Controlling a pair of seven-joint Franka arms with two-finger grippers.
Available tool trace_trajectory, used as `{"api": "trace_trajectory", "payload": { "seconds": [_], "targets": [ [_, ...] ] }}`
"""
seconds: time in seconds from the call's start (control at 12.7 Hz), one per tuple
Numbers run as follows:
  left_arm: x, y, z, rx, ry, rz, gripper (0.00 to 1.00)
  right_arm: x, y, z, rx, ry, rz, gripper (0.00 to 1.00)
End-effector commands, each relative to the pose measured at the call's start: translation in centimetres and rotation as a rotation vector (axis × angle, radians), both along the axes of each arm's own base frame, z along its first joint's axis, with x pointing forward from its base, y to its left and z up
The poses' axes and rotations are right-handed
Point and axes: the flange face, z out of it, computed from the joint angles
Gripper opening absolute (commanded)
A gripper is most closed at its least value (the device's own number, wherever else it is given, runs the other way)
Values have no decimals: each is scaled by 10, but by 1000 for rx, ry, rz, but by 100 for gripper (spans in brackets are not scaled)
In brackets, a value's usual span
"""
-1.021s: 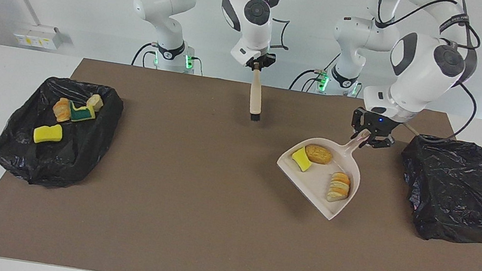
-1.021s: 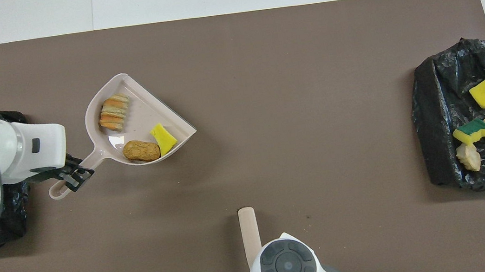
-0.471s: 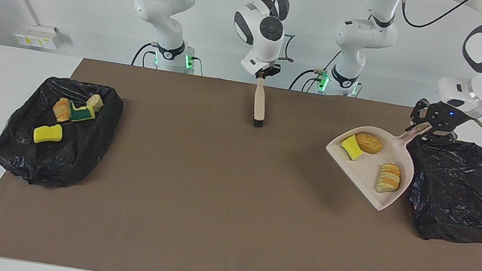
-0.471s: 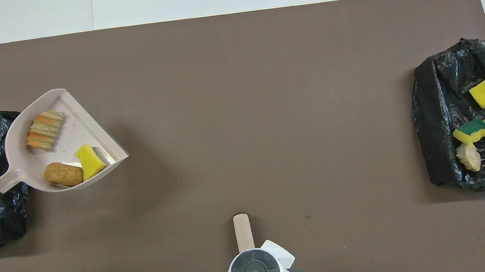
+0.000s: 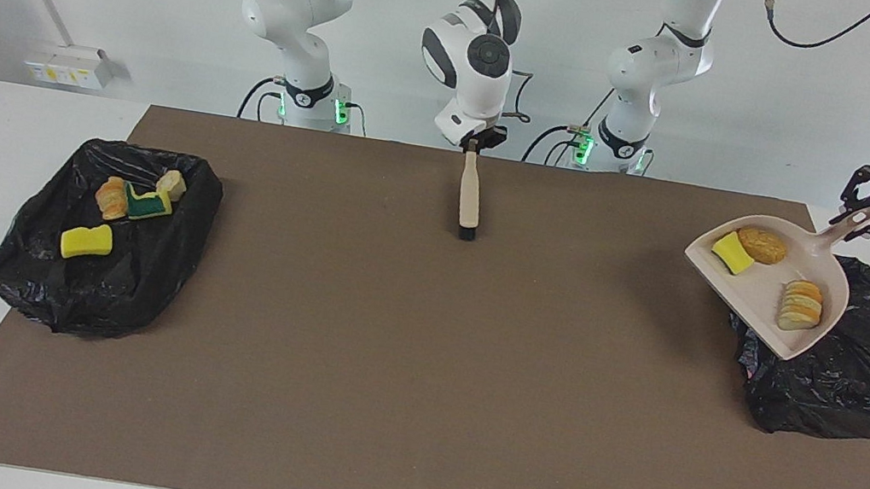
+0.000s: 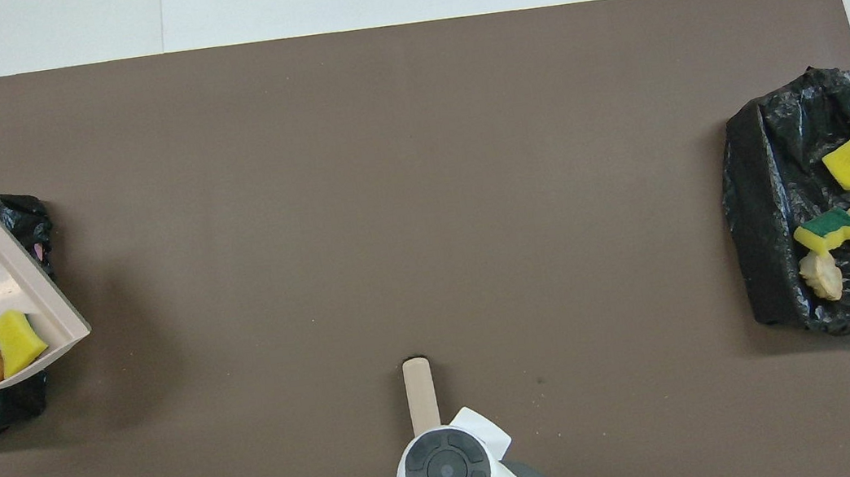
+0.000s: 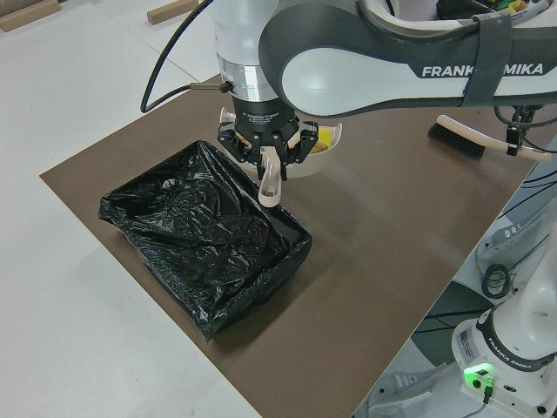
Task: Sweep and dump trash in bin
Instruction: 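Tip the dustpan over the trash bag with the left gripper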
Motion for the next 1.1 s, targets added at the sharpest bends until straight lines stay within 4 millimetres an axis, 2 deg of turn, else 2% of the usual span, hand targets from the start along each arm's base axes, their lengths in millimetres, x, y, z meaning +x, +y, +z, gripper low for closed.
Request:
{"api": "trace_trajectory", "payload": {
  "seconds": [0.0, 0.24, 0.47, 0.55, 0.71, 1.02],
  "targets": [
    [3, 55, 4, 71, -27, -14, 0, 19, 4, 3, -11, -21, -4, 99],
    [18, 91, 3, 240, -87, -50, 0, 34, 6, 34, -58, -40, 62, 100],
    [31, 99, 5, 376, -118, -101, 0, 62, -5, 82, -56, -25, 53, 100],
    [36, 95, 5, 418, -106, -134, 0, 71, -11, 99, -46, -22, 72, 100],
    [53, 69, 5, 474, -84, -215, 0, 79, -23, 124, -25, -27, 115, 100],
    [66, 40, 15, 618, -23, -336, 0, 118, -66, 175, -12, -32, 207, 100]
  ]
}}
